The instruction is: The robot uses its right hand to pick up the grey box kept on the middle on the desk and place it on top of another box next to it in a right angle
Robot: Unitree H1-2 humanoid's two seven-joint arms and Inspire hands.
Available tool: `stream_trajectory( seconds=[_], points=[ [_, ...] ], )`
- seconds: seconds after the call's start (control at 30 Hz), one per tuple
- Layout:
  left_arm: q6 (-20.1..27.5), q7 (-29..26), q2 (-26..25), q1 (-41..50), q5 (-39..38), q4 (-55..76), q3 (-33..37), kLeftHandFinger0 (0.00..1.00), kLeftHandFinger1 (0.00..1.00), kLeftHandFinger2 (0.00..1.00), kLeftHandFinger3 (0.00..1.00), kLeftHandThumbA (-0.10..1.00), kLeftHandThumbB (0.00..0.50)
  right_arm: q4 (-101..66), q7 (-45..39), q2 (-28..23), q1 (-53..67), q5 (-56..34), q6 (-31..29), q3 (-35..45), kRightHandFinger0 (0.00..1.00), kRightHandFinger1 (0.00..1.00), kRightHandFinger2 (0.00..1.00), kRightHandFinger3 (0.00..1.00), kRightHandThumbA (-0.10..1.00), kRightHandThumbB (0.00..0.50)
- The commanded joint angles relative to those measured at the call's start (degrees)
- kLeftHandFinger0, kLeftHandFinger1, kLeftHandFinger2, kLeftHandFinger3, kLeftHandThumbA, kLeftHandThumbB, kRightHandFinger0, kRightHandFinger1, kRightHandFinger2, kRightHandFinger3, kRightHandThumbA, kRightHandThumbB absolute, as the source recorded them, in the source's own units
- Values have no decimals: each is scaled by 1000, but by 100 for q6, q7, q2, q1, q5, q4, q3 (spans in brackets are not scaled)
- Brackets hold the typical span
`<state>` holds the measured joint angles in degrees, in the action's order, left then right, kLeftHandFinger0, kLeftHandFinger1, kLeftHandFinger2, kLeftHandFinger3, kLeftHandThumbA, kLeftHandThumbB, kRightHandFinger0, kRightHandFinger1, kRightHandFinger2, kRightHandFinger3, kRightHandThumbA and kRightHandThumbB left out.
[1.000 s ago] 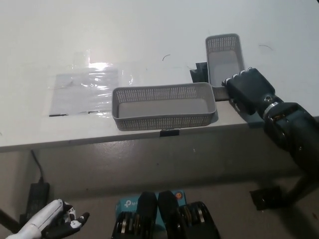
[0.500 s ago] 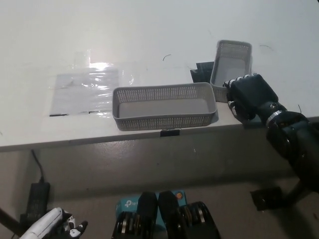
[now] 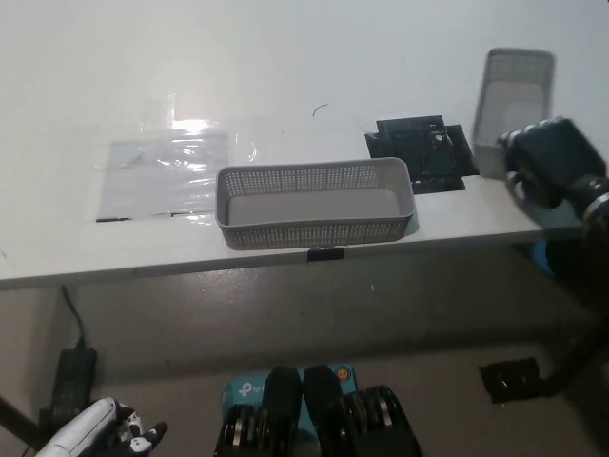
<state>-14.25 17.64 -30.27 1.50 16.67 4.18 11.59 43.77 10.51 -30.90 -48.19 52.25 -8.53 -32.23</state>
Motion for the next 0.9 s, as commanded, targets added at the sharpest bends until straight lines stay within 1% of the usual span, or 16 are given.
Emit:
stream_trajectory(
  seconds=[0.0, 0.07, 0.1, 0.13, 0.17, 0.2, 0.27, 0.3, 0.33, 0.37, 0.4, 0.53, 0.63, 0.73, 0.83, 0.87],
  points=[
    [56, 16, -129, -21, 79, 120, -85, 0, 0, 68, 226, 615, 169, -243, 517, -318, -474, 77, -237, 238, 0, 16, 387, 365, -100, 286],
    [41, 31, -122, -28, 78, 106, -81, 0, 0, 68, 222, 605, 169, -226, 608, -316, -468, 85, -283, 256, 0, 0, 363, 348, -100, 315],
    [9, 42, -114, -27, 64, 128, -87, 0, 0, 61, 219, 608, 181, -337, 521, -326, -514, 10, -357, 312, 0, 27, 384, 342, -100, 357],
    [3, 45, -107, -25, 69, 124, -79, 0, 0, 51, 217, 609, 177, -351, 476, -309, -521, -25, -398, 340, 0, 69, 411, 350, -100, 368],
    [3, 26, -100, -22, 95, 132, -73, 0, 0, 55, 220, 606, 180, -517, 271, -249, -551, -105, -371, 397, 0, 90, 415, 336, -100, 351],
    [42, 15, -96, -30, 92, 81, -73, 0, 0, 57, 213, 622, 195, -625, 140, -196, -577, -64, -263, 401, 0, 174, 462, 349, -100, 363],
    [6, 14, -79, -27, 107, 96, -70, 1, 0, 57, 205, 607, 186, -755, 88, -163, -579, -46, -283, 419, 0, 209, 451, 343, -100, 299],
    [6, 29, -64, -21, 65, 90, -81, 0, 0, 56, 201, 597, 185, -627, 325, -124, -632, 39, -452, 359, 0, 206, 452, 335, -100, 285],
    [71, 34, -60, -19, 20, 53, -92, 0, 0, 46, 186, 581, 170, -620, 258, 0, -723, 5, -509, 333, 0, 166, 444, 345, -100, 206],
    [46, 37, -68, -20, 49, 81, -83, 2, 0, 45, 184, 575, 165, -794, 183, 65, -701, -91, -509, 396, 0, 150, 460, 353, -100, 237],
    [51, 47, -80, -31, 63, 72, -71, 5, 0, 48, 184, 589, 169, -949, 36, 132, -710, -58, -359, 399, 0, 192, 537, 436, -100, 215],
    [-3, 57, -56, -40, 51, 65, -76, 3, 0, 41, 197, 594, 174, -1554, -528, 333, -695, -287, -215, 522, 0, 179, 548, 490, -100, 191],
    [61, 55, -53, -46, 12, 28, -94, 0, 0, 14, 177, 591, 173, -1991, -817, 702, -727, -438, -53, 577, 0, 87, 437, 367, -100, 246],
    [25, 63, -22, -52, 8, 34, -91, 0, 0, 20, 186, 605, 179, -2333, -1176, 984, -661, -523, 148, 636, 0, 61, 439, 326, -100, 304],
    [79, 58, -18, -53, 2, 6, -101, 20, 14, 41, 183, 600, 169, -2767, -1606, 1322, -486, -730, 375, 697, 0, 47, 414, 302, -100, 244],
    [80, 60, -17, -53, 3, 6, -103, 23, 15, 43, 183, 599, 169, -2778, -1628, 1329, -480, -722, 379, 713, 0, 38, 401, 292, -100, 243]
  ],
)
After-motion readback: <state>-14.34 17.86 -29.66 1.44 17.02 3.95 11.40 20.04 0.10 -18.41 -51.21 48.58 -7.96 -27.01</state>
